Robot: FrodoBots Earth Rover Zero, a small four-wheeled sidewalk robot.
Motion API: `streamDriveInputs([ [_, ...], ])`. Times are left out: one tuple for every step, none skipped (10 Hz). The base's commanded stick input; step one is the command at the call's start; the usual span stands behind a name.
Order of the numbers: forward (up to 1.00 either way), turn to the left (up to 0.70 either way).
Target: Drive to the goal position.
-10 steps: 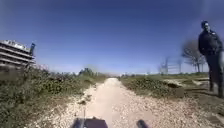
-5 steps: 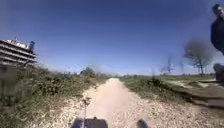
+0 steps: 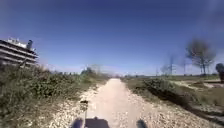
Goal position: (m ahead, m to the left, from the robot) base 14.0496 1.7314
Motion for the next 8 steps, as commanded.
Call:
streamDriveInputs([
  [0.5,0.0],
  [0.5,0.0],
  [0.5,0.0],
  [0.5,0.0],
  [0.5,0.0],
  [0.5,0.0],
  [0.5,0.0],
  [0.5,0.0],
])
